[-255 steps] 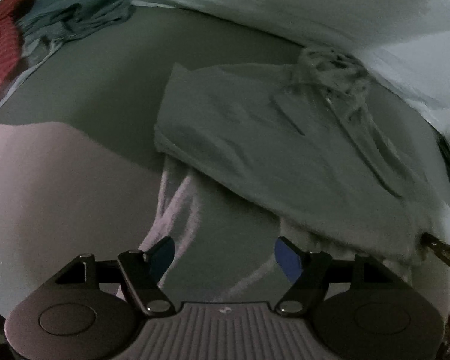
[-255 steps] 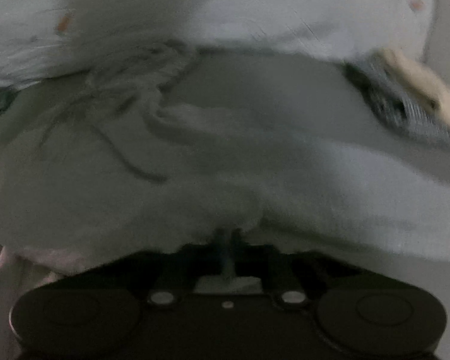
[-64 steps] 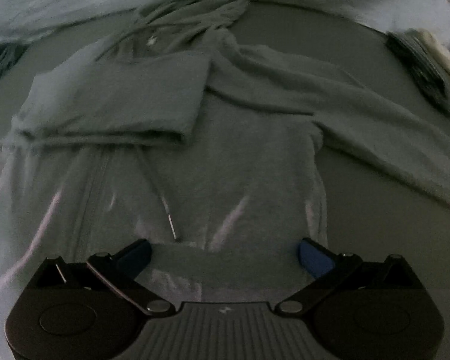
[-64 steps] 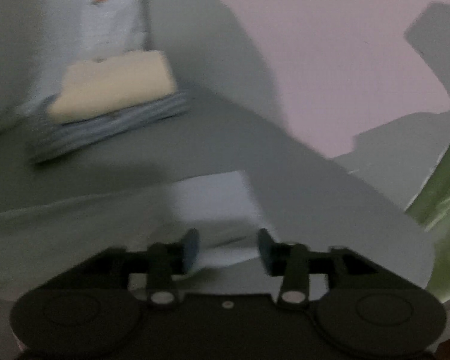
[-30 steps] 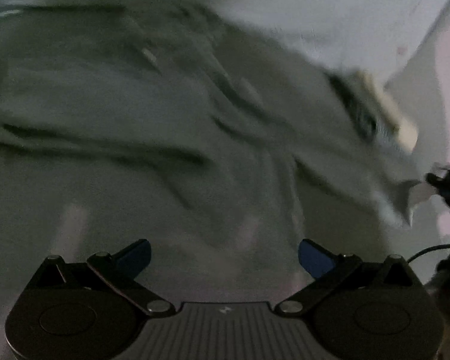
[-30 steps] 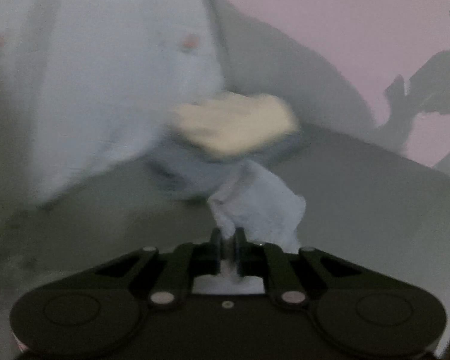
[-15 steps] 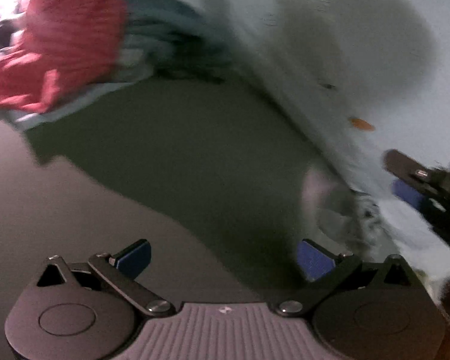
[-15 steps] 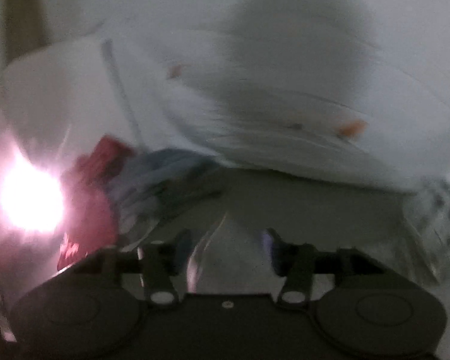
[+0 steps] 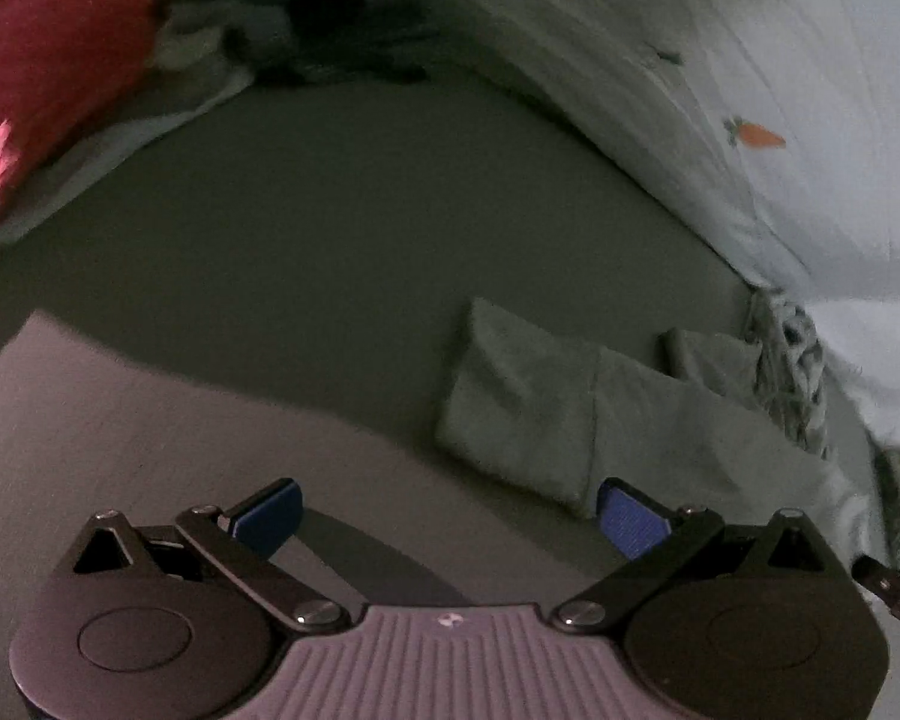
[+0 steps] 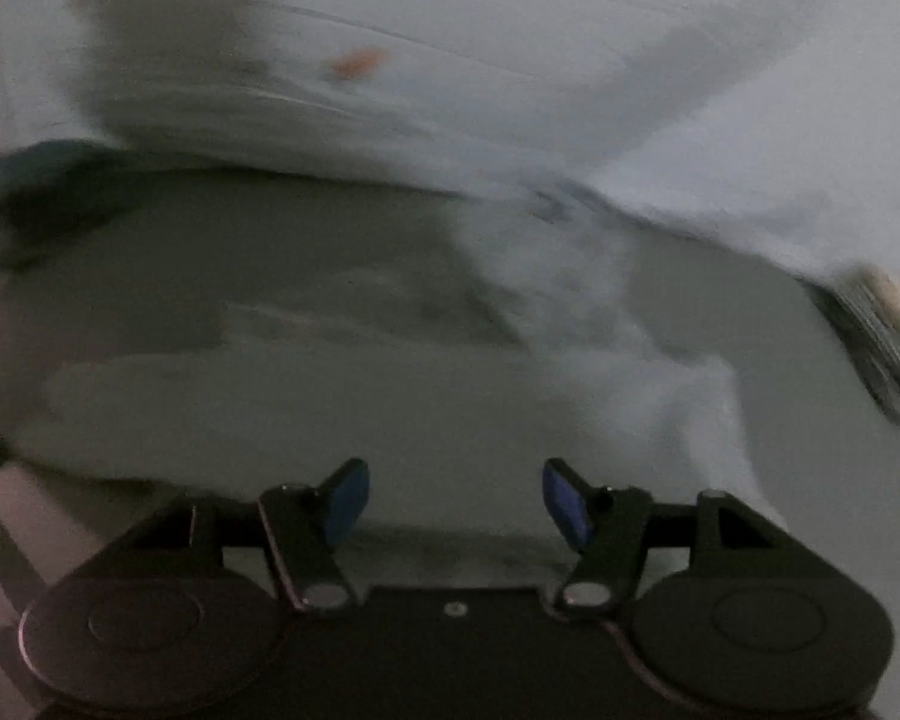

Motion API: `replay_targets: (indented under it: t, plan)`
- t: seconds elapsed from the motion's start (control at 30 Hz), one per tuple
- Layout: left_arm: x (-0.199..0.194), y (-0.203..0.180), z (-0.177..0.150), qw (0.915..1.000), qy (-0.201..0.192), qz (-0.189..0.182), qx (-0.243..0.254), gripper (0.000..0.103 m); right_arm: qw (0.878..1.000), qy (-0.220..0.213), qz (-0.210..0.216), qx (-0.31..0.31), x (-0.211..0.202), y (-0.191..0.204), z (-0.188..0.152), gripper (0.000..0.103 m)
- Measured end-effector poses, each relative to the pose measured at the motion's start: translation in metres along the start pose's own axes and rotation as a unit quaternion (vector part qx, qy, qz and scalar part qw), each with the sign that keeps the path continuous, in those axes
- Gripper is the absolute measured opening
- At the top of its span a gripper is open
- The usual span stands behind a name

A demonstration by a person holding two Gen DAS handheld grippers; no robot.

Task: Fold clothes

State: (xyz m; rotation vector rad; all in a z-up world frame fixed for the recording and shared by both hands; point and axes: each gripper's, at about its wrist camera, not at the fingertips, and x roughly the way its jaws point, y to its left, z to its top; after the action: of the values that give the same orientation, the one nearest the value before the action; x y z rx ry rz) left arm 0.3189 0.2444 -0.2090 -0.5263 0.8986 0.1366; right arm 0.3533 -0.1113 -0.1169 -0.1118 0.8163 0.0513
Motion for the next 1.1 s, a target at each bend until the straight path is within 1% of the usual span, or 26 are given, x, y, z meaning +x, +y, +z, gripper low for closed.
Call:
replay_targets:
  t: [0.07,0.1,0.13,0.17,0.23,0.27,0.33,0.4,0.47,0.57,0.63,0.67,0.7,0.73,0.77,0.8,0.83,0.87,0.9,0.97,1.0,1.03,1.1]
  plan:
    - [0.009,-0.009,0.004,0.9996,-0.002,0.01,0.024,0.103,0.999,0.014,-0.021,0.044,0.006,-0.023,-0.006,0.076]
    - [0.013,-0.014,0.005,0.9992,-0.002,0.016,0.037,0.103,0.998,0.017,-0.025,0.062,0.008,-0.031,-0.008,0.083]
    - [0.016,-0.019,0.006,0.9985,-0.002,0.024,0.049,0.103,0.997,0.018,-0.024,0.073,0.012,-0.037,-0.009,0.085]
    - [0.02,-0.023,0.007,0.9976,-0.003,0.034,0.061,0.103,0.996,0.018,-0.023,0.081,0.016,-0.041,-0.01,0.086]
    - [0.028,-0.034,0.007,0.9947,-0.005,0.06,0.084,0.103,0.996,0.018,-0.02,0.085,0.026,-0.046,-0.015,0.096]
    - [0.031,-0.038,0.005,0.9928,-0.005,0.072,0.096,0.103,0.996,0.014,-0.017,0.088,0.031,-0.045,-0.015,0.097]
    - [0.036,-0.047,0.001,0.9882,-0.006,0.097,0.119,0.103,0.996,0.008,-0.012,0.092,0.043,-0.039,-0.017,0.103]
    - [0.038,-0.053,-0.003,0.9847,-0.013,0.116,0.129,0.103,0.996,0.015,-0.01,0.091,0.054,-0.035,-0.023,0.103]
    - [0.039,-0.055,-0.005,0.9848,-0.02,0.121,0.123,0.103,0.995,0.037,-0.003,0.09,0.066,-0.032,-0.032,0.103]
    - [0.042,-0.056,-0.001,0.986,-0.022,0.128,0.105,0.103,0.996,-0.018,-0.001,0.091,0.064,-0.03,-0.05,0.103]
    - [0.043,-0.057,0.0,0.9864,-0.028,0.132,0.094,0.102,0.997,-0.029,0.0,0.076,0.062,-0.028,-0.057,0.103]
    - [0.044,-0.058,0.0,0.9863,-0.033,0.133,0.092,0.099,0.997,-0.033,0.001,0.071,0.061,-0.028,-0.059,0.103]
    - [0.044,-0.06,0.0,0.9851,-0.041,0.138,0.094,0.096,0.997,-0.038,0.003,0.069,0.06,-0.028,-0.061,0.103]
    - [0.044,-0.064,-0.001,0.9834,-0.049,0.143,0.1,0.082,0.997,-0.042,0.003,0.068,0.06,-0.028,-0.062,0.103]
    - [0.044,-0.068,0.0,0.9832,-0.052,0.137,0.109,0.066,0.997,-0.045,0.003,0.066,0.059,-0.027,-0.063,0.103]
    - [0.044,-0.073,0.001,0.983,-0.05,0.129,0.121,0.057,0.997,-0.046,0.003,0.066,0.059,-0.027,-0.064,0.103]
    - [0.044,-0.079,0.002,0.9814,-0.05,0.132,0.13,0.045,0.997,-0.047,0.004,0.065,0.058,-0.027,-0.064,0.103]
    - [0.044,-0.083,0.004,0.9787,-0.052,0.143,0.138,0.025,0.997,-0.047,0.004,0.065,0.058,-0.027,-0.064,0.103]
    - [0.042,-0.086,0.007,0.9801,-0.05,0.136,0.136,0.019,0.997,-0.047,0.004,0.065,0.058,-0.027,-0.064,0.103]
    - [0.037,-0.09,0.016,0.9848,-0.041,0.11,0.128,0.0,0.997,-0.048,0.006,0.064,0.058,-0.027,-0.064,0.103]
    - [0.035,-0.092,0.021,0.9869,-0.036,0.098,0.124,0.0,0.997,-0.049,0.007,0.064,0.059,-0.028,-0.064,0.103]
    - [0.027,-0.097,0.026,0.9889,-0.041,0.079,0.119,0.0,0.997,-0.049,0.008,0.063,0.059,-0.028,-0.064,0.103]
    - [0.011,-0.118,0.032,0.9874,-0.06,0.058,0.134,0.0,0.997,-0.05,0.011,0.062,0.059,-0.028,-0.065,0.103]
